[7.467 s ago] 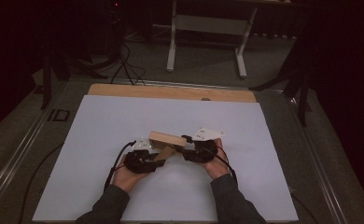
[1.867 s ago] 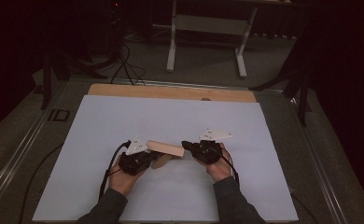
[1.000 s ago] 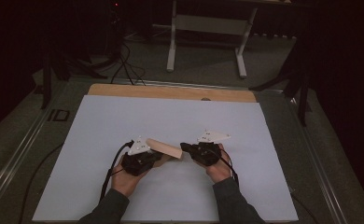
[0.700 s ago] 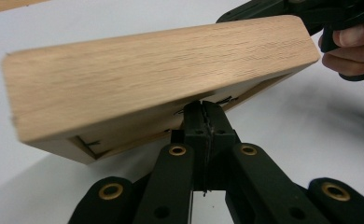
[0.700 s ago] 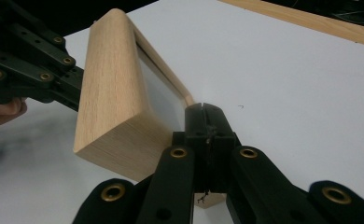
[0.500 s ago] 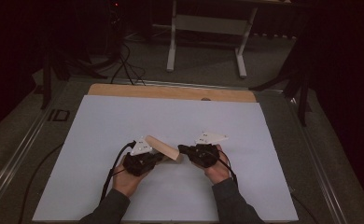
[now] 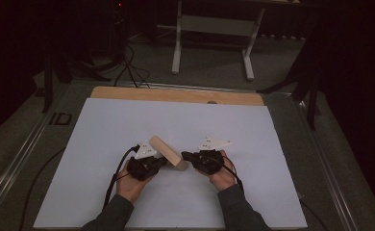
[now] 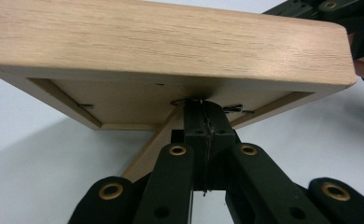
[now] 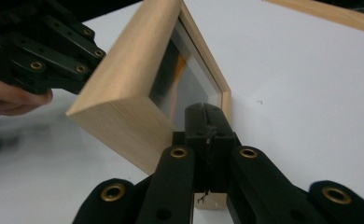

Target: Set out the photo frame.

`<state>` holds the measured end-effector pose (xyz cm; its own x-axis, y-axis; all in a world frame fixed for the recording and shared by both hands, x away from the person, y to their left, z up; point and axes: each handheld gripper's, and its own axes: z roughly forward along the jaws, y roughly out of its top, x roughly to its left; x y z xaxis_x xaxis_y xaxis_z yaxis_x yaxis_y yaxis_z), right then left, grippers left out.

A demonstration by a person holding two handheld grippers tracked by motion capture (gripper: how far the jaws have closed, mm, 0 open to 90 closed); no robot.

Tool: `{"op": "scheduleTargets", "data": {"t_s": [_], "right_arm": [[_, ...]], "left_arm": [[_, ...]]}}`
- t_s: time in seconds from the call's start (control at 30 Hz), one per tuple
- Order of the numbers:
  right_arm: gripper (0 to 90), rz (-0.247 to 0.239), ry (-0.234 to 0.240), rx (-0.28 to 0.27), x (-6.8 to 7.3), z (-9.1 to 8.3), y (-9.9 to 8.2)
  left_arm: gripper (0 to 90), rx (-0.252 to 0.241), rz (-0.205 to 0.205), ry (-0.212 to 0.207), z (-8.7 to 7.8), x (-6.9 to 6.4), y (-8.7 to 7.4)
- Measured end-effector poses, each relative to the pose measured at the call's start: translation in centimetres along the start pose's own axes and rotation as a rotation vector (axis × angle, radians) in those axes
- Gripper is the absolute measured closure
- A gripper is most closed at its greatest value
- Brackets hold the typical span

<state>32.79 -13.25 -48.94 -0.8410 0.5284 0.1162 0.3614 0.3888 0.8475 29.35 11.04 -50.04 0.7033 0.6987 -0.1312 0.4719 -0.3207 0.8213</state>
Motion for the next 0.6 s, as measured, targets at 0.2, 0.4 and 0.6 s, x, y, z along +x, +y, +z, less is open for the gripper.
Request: {"op": "scheduleTargets", "data": {"t_s": [0.2, 0.4, 0.6], "right_arm": [[89.9, -0.008, 0.0, 0.036, 0.1, 0.4, -0.3], [89.8, -0.018, 0.009, 0.062, 0.4, 0.8, -0.4], [89.8, -0.032, 0.023, 0.093, 1.0, 1.5, -0.7]], "left_arm": [[89.8, 0.004, -0.011, 0.008, 0.1, 0.3, -0.1], [89.8, 0.004, -0.021, 0.019, 0.1, 0.5, -0.1], [89.7, 0.0, -0.044, 0.03, 0.1, 1.0, -0.3]]}}
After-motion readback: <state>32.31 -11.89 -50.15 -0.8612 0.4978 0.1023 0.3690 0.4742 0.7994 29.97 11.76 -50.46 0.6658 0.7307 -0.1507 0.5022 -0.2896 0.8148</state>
